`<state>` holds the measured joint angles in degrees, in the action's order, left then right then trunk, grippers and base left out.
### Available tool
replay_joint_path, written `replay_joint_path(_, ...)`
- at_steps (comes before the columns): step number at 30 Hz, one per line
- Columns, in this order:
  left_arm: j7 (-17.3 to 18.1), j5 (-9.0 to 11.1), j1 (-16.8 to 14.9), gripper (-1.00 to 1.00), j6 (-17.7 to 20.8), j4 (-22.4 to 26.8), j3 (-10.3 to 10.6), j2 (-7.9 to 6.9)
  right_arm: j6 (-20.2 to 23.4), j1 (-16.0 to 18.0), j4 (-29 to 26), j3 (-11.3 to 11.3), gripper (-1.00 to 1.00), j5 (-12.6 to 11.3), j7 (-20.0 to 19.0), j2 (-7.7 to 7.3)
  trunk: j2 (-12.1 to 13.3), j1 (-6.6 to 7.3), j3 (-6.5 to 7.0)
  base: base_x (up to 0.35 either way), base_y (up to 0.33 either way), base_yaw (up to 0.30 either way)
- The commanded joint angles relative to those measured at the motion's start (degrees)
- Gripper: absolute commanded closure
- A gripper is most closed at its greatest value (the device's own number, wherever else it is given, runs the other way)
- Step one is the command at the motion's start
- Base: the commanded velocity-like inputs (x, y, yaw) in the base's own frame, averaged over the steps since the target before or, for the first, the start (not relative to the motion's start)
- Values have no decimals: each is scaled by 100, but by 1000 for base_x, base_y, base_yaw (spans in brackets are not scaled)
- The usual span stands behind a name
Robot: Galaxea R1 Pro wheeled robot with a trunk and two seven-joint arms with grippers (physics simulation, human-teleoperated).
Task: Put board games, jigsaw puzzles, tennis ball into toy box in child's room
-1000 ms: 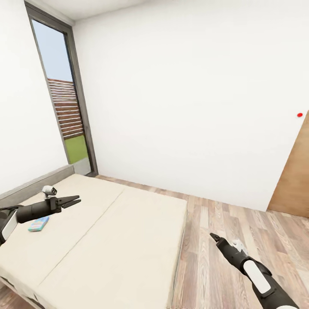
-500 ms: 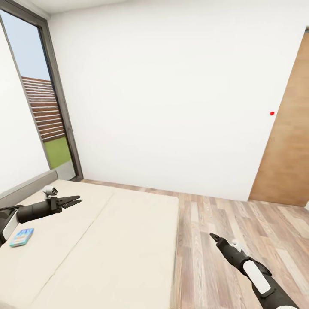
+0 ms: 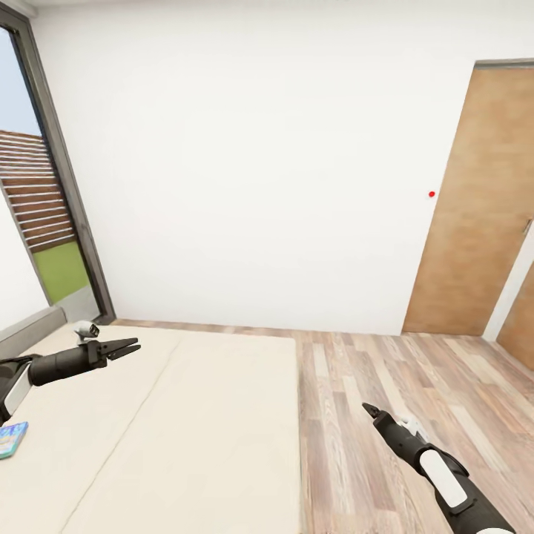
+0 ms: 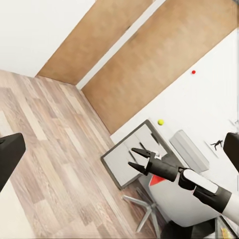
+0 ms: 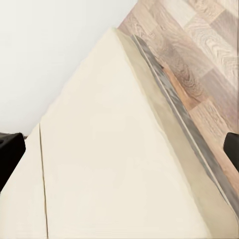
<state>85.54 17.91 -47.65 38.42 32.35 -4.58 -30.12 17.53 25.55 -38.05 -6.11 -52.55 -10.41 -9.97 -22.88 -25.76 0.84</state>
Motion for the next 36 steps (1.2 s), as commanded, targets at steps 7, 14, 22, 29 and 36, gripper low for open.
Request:
replay_joint_path(7,15,10,2,-100,60,0,1,-3,40,3,0,-22,-100,-28,-14,4,-4,-2,-2,0,282,-262)
replay_joint_path(14,15,10,2,-100,60,0,0,-3,40,3,0,-22,-100,-28,-14,6,-4,-2,-2,0,282,-262)
replay_joint_path(22,15,10,2,-100,60,0,1,-3,35,3,0,-22,-100,-28,-24,7,-4,-2,-2,0,282,-227)
replay_joint_path(29,15,10,2,-100,60,0,1,-3,28,3,-8,-17,-100,-12,-47,12,-4,-2,-2,0,282,-45)
replay_joint_path(36,15,10,2,-100,60,0,1,-9,23,3,-9,-14,-100,-10,-53,14,-4,-2,-2,0,282,-5)
